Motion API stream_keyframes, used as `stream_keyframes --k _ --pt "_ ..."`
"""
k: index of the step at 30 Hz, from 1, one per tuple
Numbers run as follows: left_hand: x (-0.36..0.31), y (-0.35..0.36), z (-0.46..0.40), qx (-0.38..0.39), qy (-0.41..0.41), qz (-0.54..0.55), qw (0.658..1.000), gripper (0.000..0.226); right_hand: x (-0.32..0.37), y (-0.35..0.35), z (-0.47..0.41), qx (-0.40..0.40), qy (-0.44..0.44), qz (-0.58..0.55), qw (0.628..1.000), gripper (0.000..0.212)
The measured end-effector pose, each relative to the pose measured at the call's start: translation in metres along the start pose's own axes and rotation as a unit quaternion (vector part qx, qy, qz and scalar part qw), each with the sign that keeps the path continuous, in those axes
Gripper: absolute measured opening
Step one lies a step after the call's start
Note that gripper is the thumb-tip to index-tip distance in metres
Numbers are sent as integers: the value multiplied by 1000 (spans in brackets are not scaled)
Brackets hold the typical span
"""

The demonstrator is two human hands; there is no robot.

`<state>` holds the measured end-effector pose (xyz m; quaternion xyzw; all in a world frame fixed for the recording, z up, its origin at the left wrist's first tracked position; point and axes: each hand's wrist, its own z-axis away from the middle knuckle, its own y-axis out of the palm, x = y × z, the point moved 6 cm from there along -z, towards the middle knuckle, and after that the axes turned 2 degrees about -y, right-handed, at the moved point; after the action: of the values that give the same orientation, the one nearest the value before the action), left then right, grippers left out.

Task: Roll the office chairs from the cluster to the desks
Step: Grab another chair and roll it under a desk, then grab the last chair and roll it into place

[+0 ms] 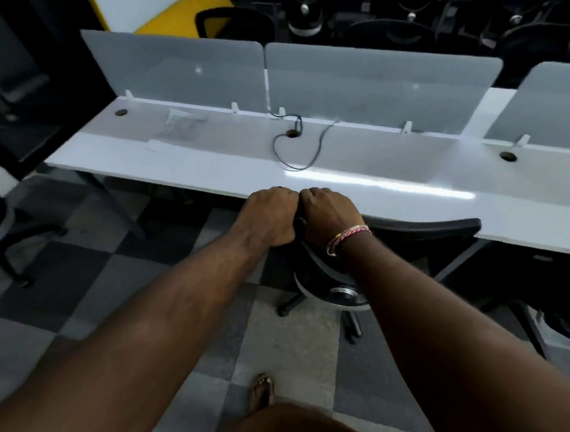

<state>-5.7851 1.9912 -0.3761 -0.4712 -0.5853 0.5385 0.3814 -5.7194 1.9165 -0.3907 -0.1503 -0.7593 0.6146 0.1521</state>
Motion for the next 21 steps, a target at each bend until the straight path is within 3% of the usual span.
stream_keyframes --k 8,21 --pt "123 -30 70 11 -105 -29 994 17 132 13 -65 18 -82 -7 996 32" --pt "451 -55 210 58 -300 -24 952 19 456 63 -238 20 -245 15 969 24"
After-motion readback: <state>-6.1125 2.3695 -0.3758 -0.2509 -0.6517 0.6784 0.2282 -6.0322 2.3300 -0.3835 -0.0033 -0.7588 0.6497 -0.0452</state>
